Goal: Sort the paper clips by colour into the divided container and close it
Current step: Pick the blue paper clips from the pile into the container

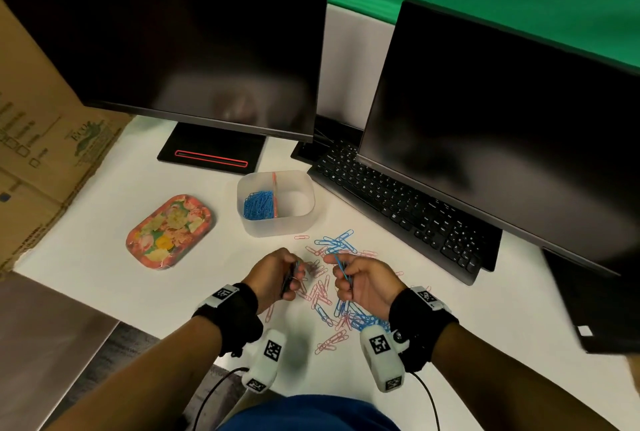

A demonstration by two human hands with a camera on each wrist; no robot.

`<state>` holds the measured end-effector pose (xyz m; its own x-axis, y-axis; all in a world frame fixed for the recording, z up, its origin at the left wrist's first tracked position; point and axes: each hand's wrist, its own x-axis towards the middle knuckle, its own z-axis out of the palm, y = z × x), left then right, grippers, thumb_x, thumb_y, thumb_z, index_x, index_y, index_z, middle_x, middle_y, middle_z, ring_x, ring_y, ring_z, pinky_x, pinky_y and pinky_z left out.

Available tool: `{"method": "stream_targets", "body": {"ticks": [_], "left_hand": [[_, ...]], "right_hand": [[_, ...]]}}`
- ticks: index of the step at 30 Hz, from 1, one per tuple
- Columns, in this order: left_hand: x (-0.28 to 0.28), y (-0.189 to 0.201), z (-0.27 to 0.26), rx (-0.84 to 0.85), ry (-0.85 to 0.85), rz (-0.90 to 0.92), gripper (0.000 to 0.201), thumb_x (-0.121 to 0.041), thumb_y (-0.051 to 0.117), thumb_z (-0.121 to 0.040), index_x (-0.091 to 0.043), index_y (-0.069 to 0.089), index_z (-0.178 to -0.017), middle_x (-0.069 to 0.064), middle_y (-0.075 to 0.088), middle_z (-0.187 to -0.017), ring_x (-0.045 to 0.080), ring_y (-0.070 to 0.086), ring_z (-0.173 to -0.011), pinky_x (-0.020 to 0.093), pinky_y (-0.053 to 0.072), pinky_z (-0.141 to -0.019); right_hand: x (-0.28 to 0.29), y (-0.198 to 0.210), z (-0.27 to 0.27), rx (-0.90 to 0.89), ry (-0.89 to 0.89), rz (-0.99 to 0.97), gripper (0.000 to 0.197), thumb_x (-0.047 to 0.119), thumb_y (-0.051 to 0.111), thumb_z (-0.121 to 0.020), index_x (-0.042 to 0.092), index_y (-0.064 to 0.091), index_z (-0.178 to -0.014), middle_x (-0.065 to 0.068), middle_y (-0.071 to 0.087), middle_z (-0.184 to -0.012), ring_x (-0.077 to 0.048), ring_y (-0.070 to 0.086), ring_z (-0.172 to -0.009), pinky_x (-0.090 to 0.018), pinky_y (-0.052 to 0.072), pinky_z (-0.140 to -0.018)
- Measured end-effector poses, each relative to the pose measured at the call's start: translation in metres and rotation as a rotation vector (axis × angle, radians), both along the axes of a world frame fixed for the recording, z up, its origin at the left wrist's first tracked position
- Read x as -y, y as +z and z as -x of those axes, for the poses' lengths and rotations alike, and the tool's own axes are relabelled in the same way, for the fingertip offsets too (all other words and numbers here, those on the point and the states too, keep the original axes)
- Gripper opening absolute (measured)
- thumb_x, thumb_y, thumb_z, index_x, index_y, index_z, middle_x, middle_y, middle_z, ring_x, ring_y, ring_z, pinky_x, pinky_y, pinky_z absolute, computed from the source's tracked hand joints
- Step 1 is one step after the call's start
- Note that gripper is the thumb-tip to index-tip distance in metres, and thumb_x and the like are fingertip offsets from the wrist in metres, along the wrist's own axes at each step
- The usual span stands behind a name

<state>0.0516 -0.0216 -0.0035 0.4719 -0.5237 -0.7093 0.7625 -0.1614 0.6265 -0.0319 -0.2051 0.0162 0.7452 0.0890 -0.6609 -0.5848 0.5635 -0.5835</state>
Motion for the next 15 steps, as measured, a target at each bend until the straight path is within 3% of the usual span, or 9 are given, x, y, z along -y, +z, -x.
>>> {"method": "stream_targets", "body": {"ticks": [2,4,6,8,12,15], "left_hand": [[0.002,-0.002,0.001,0.124,-0.097,-0.099,0.02,-0.029,0.046,-0.078,-0.014,0.048,-0.064,0.004,0.044,-0.061,0.017,0.034,-0.051,0.023,0.023,-0.047],[0.004,0.0,0.005,0.368,-0.281,-0.239,0.024,-0.034,0.053,-0.075,-0.018,0.046,-0.058,-0.001,0.042,-0.055,0.017,0.034,-0.052,0.024,0.024,-0.05],[0.005,-0.003,0.011,0.633,-0.479,-0.373,0.036,-0.036,0.055,-0.087,-0.021,0.045,-0.056,-0.008,0.043,-0.053,0.013,0.041,-0.056,0.026,0.029,-0.055],[0.003,-0.01,0.017,0.83,-0.592,-0.423,0.037,-0.032,0.048,-0.095,-0.027,0.044,-0.059,-0.007,0.047,-0.059,0.016,0.046,-0.066,0.026,0.033,-0.061],[0.0,-0.019,0.021,0.932,-0.766,-0.394,0.028,-0.027,0.038,-0.097,-0.037,0.054,-0.076,-0.012,0.062,-0.086,0.012,0.056,-0.085,0.025,0.042,-0.08],[0.002,-0.019,0.022,0.943,-0.816,-0.367,0.027,-0.019,0.041,-0.096,-0.031,0.065,-0.096,-0.016,0.064,-0.098,0.005,0.057,-0.094,0.02,0.041,-0.087]], "right_hand": [[0.002,0.002,0.0,-0.014,-0.008,-0.034,0.032,0.006,0.037,-0.074,0.004,0.06,-0.095,-0.005,0.048,-0.068,-0.016,0.039,-0.054,-0.028,0.027,-0.052],[0.003,0.002,0.001,-0.027,-0.006,-0.039,0.023,0.012,0.038,-0.074,0.008,0.057,-0.085,-0.006,0.048,-0.067,-0.017,0.041,-0.054,-0.027,0.028,-0.052],[0.004,0.0,0.002,-0.046,0.023,0.015,0.014,0.019,0.043,-0.082,0.012,0.054,-0.077,-0.005,0.048,-0.066,-0.018,0.041,-0.053,-0.027,0.03,-0.05],[0.006,-0.004,0.005,-0.062,0.059,0.113,0.022,0.026,0.049,-0.091,0.014,0.051,-0.072,-0.004,0.047,-0.064,-0.018,0.042,-0.051,-0.026,0.03,-0.047],[0.01,-0.009,0.014,-0.08,0.065,0.282,0.024,0.021,0.046,-0.097,0.008,0.058,-0.08,-0.005,0.045,-0.061,-0.017,0.04,-0.049,-0.025,0.027,-0.046],[0.012,-0.012,0.018,-0.113,0.089,0.371,0.025,0.01,0.041,-0.096,0.006,0.064,-0.09,-0.003,0.046,-0.06,-0.016,0.038,-0.048,-0.021,0.025,-0.045]]}}
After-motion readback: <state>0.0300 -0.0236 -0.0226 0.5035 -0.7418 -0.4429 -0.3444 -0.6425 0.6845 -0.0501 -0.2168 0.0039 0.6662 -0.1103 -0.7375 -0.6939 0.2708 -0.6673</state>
